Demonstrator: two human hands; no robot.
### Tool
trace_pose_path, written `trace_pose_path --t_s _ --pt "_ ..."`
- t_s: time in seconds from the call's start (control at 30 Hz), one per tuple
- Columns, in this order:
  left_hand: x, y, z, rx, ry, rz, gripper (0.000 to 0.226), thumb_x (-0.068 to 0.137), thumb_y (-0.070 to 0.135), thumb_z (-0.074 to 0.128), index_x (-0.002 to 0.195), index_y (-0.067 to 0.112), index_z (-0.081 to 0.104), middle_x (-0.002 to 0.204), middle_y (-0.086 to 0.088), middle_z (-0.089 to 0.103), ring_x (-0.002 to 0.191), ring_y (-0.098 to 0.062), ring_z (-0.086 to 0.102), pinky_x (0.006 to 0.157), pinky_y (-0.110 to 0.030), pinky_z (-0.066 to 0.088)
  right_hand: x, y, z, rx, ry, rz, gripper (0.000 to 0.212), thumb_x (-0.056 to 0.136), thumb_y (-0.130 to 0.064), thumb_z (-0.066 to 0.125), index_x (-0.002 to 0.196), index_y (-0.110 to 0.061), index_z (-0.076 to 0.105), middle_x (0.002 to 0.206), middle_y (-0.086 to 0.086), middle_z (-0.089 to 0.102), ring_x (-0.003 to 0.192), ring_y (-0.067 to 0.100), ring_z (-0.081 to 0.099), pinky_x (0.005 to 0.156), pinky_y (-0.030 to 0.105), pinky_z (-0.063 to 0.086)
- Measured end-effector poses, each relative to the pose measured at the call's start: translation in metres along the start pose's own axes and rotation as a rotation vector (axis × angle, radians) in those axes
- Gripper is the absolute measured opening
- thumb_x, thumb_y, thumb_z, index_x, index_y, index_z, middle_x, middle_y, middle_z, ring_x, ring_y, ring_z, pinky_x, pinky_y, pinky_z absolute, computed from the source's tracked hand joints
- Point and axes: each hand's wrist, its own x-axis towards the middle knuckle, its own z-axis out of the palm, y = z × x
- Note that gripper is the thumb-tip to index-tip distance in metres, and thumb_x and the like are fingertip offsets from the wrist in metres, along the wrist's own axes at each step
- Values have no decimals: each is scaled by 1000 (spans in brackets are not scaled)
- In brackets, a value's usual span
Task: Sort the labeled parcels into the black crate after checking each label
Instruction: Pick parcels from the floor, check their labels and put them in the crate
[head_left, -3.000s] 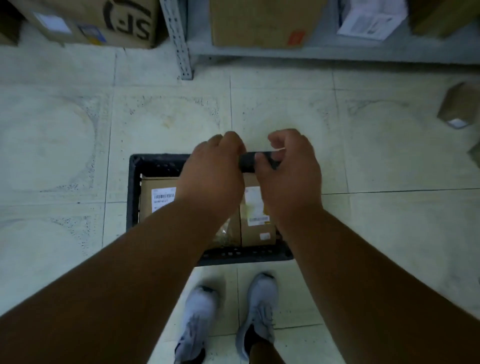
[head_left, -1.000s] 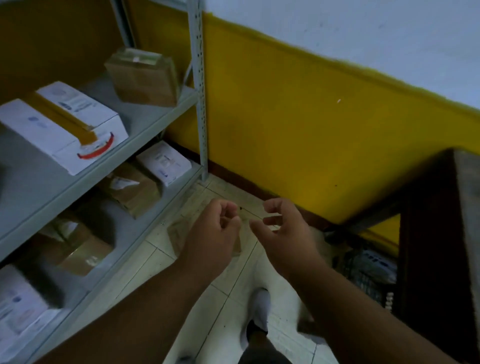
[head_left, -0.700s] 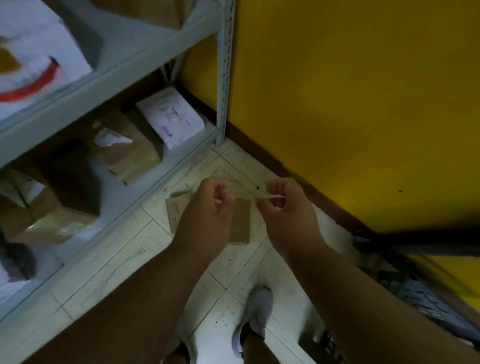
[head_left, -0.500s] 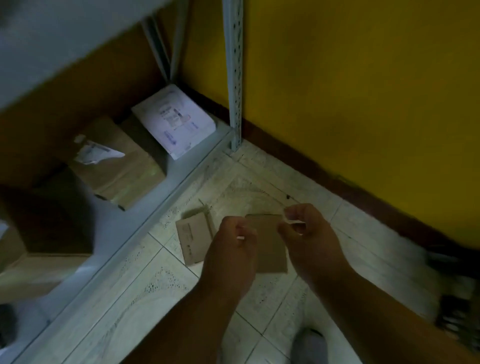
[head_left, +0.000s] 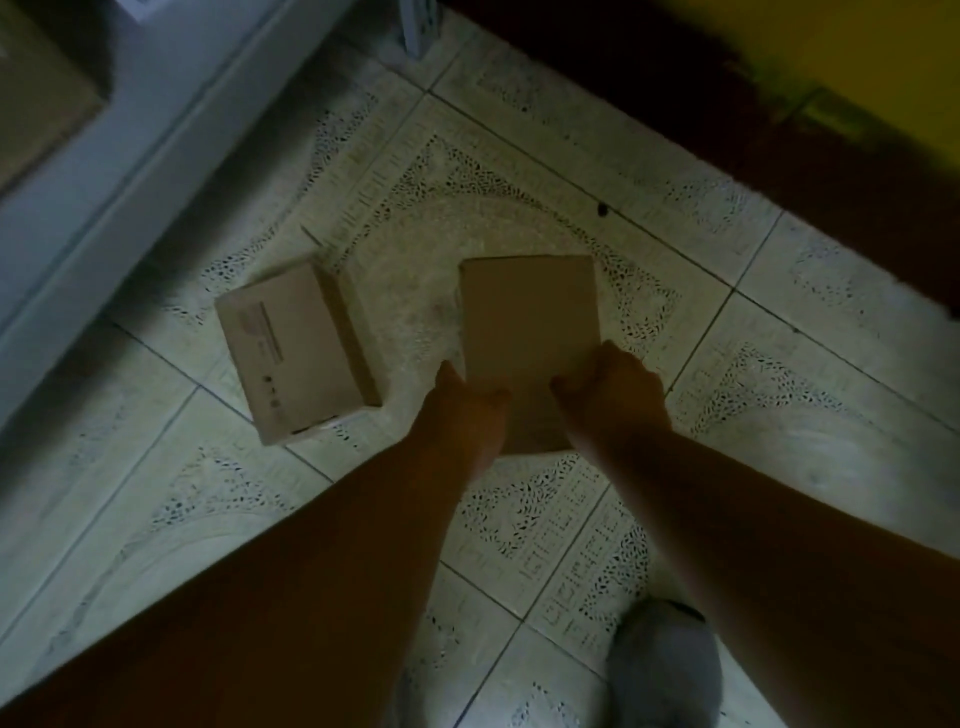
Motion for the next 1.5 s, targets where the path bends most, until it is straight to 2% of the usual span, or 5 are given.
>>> trace_pose_path --t_s 0.53,0.73,0.9,1.33,1.5 --pt "-189 81 -104 -433 348 118 72 92 53 58 152 27 27 134 2 53 95 -9 56 68 -17 42 -117 -129 -177 489 72 -101 14 98 -48 47 95 -36 54 93 -10 61 74 9 60 54 23 43" --pt "-352 194 -215 -458 388 414 61 95 48 54 150 33 31 143 5 49 119 -10 51 95 -29 41 -242 -221 -363 377 212 -297 90 74 -80 44 145 -26 40 141 3 53 132 26 46 104 53 44" --pt "-510 280 -311 -457 427 708 55 96 55 46 146 38 31 139 4 51 119 -15 55 102 -46 47 -357 -304 -516 685 45 -420 120 54 -94 53 154 -35 23 148 -1 48 128 24 54 98 53 52" --pt "-731 312 -408 -394 376 1029 88 78 79 37 156 46 14 163 10 21 140 -5 29 109 -28 32 -541 -371 -646 948 94 -640 71 64 -79 57 121 -37 51 109 -7 68 93 17 70 69 48 62" --pt "-775 320 -417 -351 271 1160 66 71 78 60 132 60 41 117 34 64 104 13 62 75 -11 53 -561 -362 -655 1186 -82 -848 31 99 -49 43 120 -37 62 104 -10 75 91 10 73 63 31 61"
